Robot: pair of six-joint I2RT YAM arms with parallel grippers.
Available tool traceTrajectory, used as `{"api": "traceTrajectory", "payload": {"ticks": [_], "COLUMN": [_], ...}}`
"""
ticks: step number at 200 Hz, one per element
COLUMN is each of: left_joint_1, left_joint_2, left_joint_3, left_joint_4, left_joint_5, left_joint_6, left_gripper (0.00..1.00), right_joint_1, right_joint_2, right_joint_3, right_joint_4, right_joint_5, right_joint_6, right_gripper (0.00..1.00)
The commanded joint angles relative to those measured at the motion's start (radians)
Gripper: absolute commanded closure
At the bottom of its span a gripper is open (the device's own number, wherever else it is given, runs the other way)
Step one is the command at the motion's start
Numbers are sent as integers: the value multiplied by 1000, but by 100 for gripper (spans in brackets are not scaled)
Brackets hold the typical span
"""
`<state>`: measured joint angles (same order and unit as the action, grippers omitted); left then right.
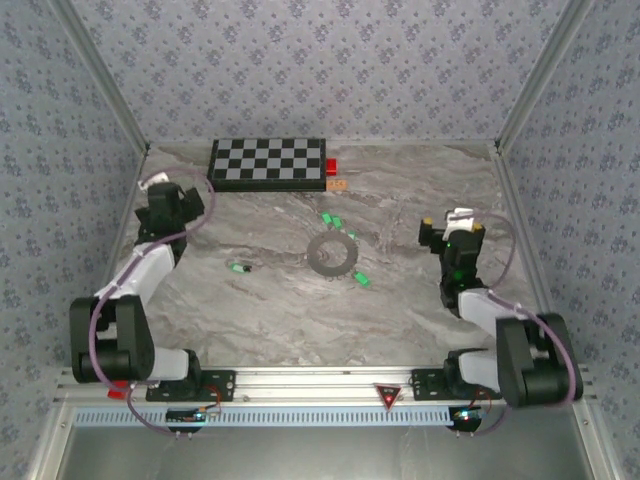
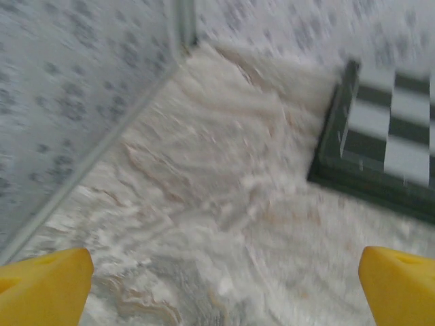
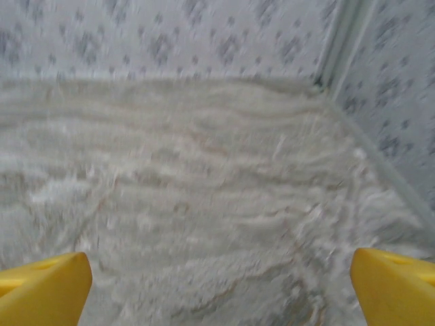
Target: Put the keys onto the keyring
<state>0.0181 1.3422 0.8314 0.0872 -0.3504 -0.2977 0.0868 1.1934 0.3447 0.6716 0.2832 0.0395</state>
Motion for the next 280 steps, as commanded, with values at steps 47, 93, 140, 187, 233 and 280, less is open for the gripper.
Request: {"api": "traceTrajectory", "payload": {"ticks": [47, 93, 140, 187, 233, 280], "left_joint_1": [11, -18, -308, -536, -703, -889], "left_joint_2": [-216, -351, -420, -351, -211, -30], "left_joint_3": [-70, -159, -243, -270, -193, -77], "left_joint_4": [-275, -218, -195, -150, -166, -188], "left_joint_5": [122, 305, 171, 93, 100, 39], "left_joint_6": [-420, -412, -278, -243, -149, -80], "left_gripper": [0, 0, 0, 0, 5, 21], "right_joint_1": [-164, -117, 110, 283, 371, 361], "right_joint_2": [-252, -201, -155, -54, 31, -43], "right_joint_3": [94, 162, 257, 298, 344, 291], "right_joint_4": [-335, -371, -543, -587, -644, -703], "right_joint_5": [-224, -398, -300, -308, -302, -253], "right_joint_6": [546, 559, 400, 313, 286, 369], "right_gripper": [0, 0, 1, 0, 0, 1]}}
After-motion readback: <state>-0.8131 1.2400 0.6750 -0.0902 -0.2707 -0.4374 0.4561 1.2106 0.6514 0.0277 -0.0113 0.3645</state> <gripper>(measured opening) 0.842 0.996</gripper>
